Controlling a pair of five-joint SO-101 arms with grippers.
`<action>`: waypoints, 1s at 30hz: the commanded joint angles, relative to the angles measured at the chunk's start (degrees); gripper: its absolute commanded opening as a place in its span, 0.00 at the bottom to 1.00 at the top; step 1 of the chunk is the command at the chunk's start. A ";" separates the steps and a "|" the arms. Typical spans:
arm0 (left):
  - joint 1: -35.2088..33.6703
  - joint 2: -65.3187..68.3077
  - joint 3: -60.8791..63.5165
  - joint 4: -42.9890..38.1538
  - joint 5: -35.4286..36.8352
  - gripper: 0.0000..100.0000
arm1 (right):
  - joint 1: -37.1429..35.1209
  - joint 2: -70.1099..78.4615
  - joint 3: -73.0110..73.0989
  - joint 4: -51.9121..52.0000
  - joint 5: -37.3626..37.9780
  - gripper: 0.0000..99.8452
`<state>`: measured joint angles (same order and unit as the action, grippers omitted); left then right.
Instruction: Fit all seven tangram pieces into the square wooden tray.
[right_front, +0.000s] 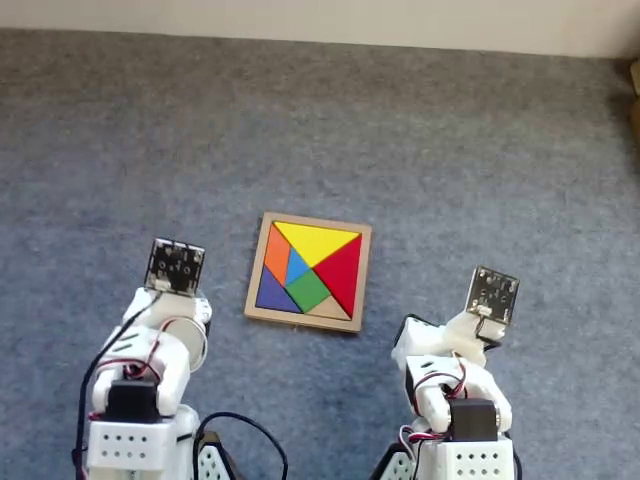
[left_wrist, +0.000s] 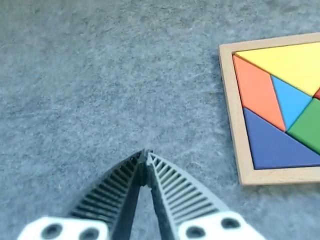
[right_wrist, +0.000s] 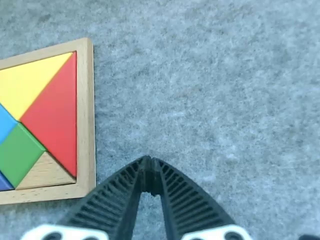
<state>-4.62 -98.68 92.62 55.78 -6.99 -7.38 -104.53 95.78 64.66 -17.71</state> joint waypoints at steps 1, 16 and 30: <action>-0.75 -7.25 3.74 -0.97 -1.67 0.01 | 0.75 -0.57 6.81 0.31 0.70 0.00; -0.75 -4.79 4.53 -0.44 -7.21 0.01 | 0.40 -0.40 6.64 2.51 0.70 0.00; -0.75 -5.23 4.53 20.66 -7.21 0.01 | 0.66 -0.57 6.73 6.99 0.79 0.00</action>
<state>-4.62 -102.37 96.04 75.91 -13.76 -7.38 -104.53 95.78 71.16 -17.71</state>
